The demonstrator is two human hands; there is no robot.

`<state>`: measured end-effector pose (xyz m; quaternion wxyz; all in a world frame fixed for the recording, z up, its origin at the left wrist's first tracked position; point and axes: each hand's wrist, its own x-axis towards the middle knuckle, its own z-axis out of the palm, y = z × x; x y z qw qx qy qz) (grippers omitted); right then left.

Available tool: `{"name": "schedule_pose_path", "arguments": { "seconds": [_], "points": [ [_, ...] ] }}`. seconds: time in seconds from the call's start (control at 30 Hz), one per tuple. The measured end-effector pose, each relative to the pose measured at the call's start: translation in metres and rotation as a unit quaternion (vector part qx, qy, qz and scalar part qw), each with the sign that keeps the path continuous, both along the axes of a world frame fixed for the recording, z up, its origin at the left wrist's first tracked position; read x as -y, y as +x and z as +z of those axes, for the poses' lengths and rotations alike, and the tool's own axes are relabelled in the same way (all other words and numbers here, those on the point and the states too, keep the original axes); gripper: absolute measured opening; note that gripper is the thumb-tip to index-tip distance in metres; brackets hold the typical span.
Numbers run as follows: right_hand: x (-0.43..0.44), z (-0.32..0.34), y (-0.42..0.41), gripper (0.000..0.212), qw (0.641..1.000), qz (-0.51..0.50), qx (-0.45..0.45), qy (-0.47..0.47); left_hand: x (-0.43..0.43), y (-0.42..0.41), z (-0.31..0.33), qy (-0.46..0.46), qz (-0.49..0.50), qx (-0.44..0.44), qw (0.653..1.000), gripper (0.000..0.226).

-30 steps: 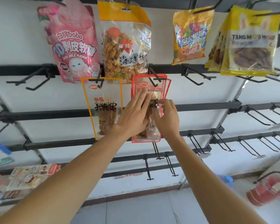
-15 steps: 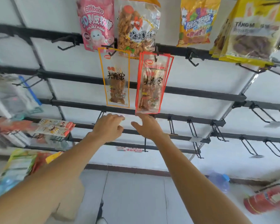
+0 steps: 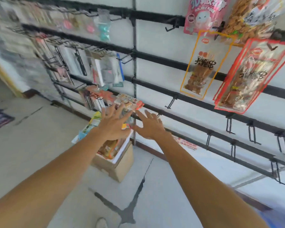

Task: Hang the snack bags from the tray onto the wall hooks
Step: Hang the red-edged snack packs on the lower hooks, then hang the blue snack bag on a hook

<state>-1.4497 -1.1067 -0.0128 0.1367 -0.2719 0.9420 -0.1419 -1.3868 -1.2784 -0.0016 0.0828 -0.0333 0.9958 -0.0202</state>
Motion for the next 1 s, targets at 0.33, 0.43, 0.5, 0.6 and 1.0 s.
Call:
{"name": "schedule_pose_path", "arguments": {
  "seconds": [0.33, 0.43, 0.5, 0.6, 1.0],
  "points": [
    [0.168, -0.035, 0.026, 0.093, 0.995, 0.044, 0.069, 0.062, 0.168, 0.046, -0.039, 0.031, 0.082, 0.097, 0.991, 0.068],
    [0.201, -0.047, 0.030, 0.087, 0.994, 0.044, 0.080, 0.066, 0.208, 0.049, -0.059, 0.073, 0.080, 0.095, 0.990, 0.065],
    [0.217, -0.061, 0.028, 0.086, 0.991, 0.039, 0.106, 0.065, 0.231, 0.050, -0.075, 0.089, 0.064, 0.091, 0.990, 0.063],
    [0.244, -0.088, 0.016, 0.094, 0.987, 0.042, 0.140, 0.073, 0.263, 0.048, -0.092, 0.108, 0.049, 0.093, 0.989, 0.060],
    [0.332, -0.183, -0.072, 0.064, 0.957, -0.012, 0.288, 0.043, 0.357, -0.051, -0.173, 0.174, 0.052, 0.177, 0.967, 0.051]
  ]
}}
